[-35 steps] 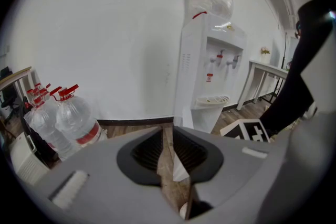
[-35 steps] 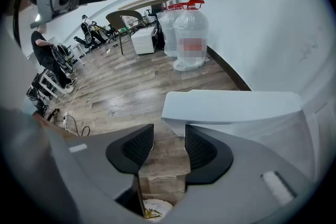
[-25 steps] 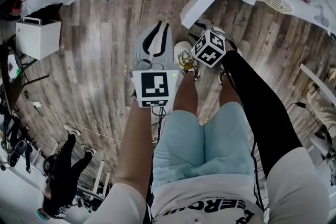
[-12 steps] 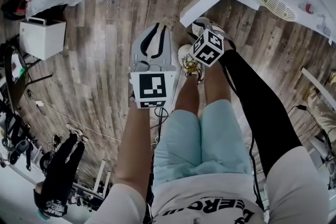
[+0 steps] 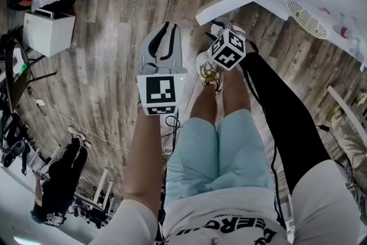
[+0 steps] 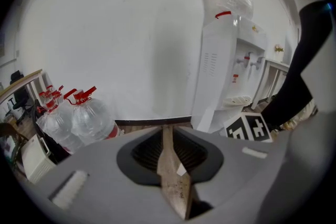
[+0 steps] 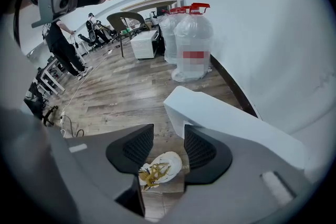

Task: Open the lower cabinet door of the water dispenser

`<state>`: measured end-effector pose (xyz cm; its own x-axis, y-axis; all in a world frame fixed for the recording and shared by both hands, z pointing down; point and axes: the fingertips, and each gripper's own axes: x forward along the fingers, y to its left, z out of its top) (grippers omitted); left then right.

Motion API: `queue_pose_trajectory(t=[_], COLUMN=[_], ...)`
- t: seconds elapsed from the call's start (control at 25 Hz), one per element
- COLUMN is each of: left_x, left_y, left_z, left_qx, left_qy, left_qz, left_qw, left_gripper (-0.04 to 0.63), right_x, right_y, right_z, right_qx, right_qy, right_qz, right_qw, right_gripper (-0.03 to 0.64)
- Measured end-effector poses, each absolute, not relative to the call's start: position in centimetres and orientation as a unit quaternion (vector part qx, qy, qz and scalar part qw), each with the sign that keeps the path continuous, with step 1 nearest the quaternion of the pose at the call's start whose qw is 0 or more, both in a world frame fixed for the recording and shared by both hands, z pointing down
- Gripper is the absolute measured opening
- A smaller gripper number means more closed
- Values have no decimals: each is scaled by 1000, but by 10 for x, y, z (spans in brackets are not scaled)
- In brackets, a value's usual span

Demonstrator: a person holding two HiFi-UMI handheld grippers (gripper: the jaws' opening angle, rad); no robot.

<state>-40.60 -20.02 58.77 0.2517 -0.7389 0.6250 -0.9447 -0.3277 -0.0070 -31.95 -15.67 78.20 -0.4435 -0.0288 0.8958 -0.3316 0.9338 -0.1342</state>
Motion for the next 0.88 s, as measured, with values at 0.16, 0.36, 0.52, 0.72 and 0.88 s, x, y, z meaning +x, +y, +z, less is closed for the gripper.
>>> queue_pose_trajectory(t=[0.16,0.36,0.52,0.72,0.88], left_x=[-408,-408,-409,-412,-416], left_y=[-205,-215,-222,-232,-240], left_z=[588,586,586,587,589], left_qx=[763,757,752,747,741], left_qy=[-554,-565,-571,-575,-582], left_qz=[272,265,264,263,260], left_qw=[192,195,198,203,211], left_gripper=[60,60,60,60,60], right_x=[-324,-326,-330,-333,-331], right_y=[-165,-178,-185,-195,-194], right_z=[779,777,775,774,777], right_qx=[98,85,77,65,50], right_qy=[-838,-839,-840,-840,-837], right_qz=[142,126,124,117,113], right_qw=[518,523,522,525,533], right_gripper=[169,169,169,169,169])
